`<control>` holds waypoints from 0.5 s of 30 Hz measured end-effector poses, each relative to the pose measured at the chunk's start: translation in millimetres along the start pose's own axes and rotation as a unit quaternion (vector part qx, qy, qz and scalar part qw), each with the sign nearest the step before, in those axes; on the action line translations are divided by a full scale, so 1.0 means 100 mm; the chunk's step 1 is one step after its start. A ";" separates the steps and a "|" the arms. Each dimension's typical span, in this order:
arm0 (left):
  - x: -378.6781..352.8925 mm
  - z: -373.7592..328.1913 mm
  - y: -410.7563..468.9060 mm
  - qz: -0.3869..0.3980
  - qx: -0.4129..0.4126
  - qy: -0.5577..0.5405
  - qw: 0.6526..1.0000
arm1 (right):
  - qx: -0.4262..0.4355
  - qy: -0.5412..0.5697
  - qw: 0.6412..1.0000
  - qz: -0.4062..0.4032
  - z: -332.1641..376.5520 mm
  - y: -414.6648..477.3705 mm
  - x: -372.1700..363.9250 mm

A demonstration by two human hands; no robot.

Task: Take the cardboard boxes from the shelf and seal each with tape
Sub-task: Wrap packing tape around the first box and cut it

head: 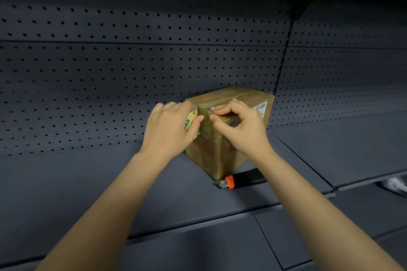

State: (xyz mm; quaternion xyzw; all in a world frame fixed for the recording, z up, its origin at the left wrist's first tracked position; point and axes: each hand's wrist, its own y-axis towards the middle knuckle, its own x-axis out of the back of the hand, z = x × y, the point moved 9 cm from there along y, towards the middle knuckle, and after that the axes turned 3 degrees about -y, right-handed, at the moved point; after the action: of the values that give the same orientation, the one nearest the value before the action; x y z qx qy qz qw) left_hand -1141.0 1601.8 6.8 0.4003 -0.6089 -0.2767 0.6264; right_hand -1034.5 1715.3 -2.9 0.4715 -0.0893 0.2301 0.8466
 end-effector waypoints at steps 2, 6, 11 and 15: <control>-0.03 0.00 0.00 0.006 0.008 -0.006 1.000 | -0.001 -0.021 1.000 0.020 0.02 -0.02 0.03; -0.10 0.02 0.01 0.020 0.018 -0.019 0.999 | 0.009 -0.097 0.995 0.009 0.07 -0.16 0.22; -0.17 0.10 -0.02 0.037 0.024 -0.027 0.999 | 0.036 -0.164 0.986 0.014 0.05 -0.53 0.41; -0.19 0.13 -0.01 0.045 0.022 -0.035 0.998 | -0.032 -0.243 0.934 0.261 -0.49 -0.86 0.09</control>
State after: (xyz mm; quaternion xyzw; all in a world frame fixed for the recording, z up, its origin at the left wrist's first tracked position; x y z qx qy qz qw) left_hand -1155.6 1614.8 -4.8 0.3760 -0.6536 -0.2487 0.6080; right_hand -989.1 1720.8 -91.0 0.4458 -0.4200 0.3186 0.7235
